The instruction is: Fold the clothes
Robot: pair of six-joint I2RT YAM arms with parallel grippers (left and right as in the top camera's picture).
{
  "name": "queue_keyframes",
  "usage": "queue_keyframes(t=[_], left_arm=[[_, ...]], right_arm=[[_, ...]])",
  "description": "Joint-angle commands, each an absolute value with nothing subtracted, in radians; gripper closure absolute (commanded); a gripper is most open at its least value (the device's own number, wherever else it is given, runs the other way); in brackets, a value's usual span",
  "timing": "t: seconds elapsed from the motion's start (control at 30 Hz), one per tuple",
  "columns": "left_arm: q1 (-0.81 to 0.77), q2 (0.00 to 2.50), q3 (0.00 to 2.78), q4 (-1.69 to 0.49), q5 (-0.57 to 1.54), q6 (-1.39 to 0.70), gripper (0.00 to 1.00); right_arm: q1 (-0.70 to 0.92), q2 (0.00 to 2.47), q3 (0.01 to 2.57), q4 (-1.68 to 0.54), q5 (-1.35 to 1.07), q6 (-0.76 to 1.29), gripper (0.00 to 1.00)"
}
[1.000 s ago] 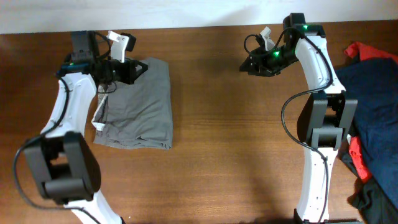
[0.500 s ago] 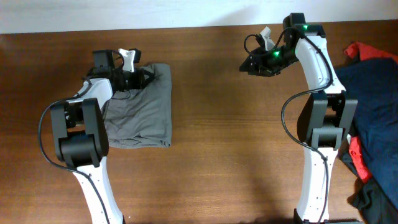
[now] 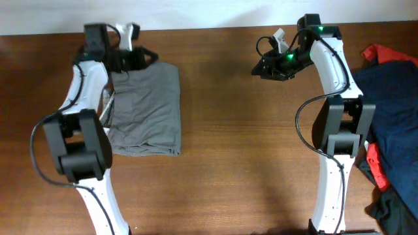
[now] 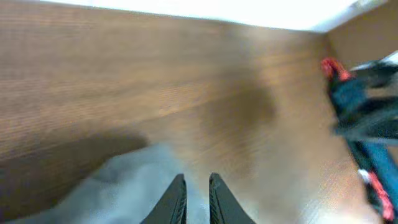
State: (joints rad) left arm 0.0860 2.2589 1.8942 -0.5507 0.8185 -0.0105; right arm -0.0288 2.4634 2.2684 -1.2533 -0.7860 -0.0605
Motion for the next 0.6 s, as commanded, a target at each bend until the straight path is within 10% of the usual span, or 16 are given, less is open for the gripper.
queue_keyframes(t=[0.0, 0.27, 0.57], left_arm=[[0.084, 2.166, 1.935, -0.648, 0.900, -0.015, 0.87], [0.047, 2.188, 1.864, -0.980, 0.894, 0.037, 0.97], [0.013, 2.197, 1.567, -0.704, 0.859, 0.038, 0.94]], right_arm=[[-0.024, 2.443, 2.282, -1.256, -0.788, -0.075, 0.51], [-0.024, 2.443, 2.282, -1.255, -0.788, -0.075, 0.51], [-0.024, 2.443, 2.282, -1.249, -0.789, -0.075, 0.51]])
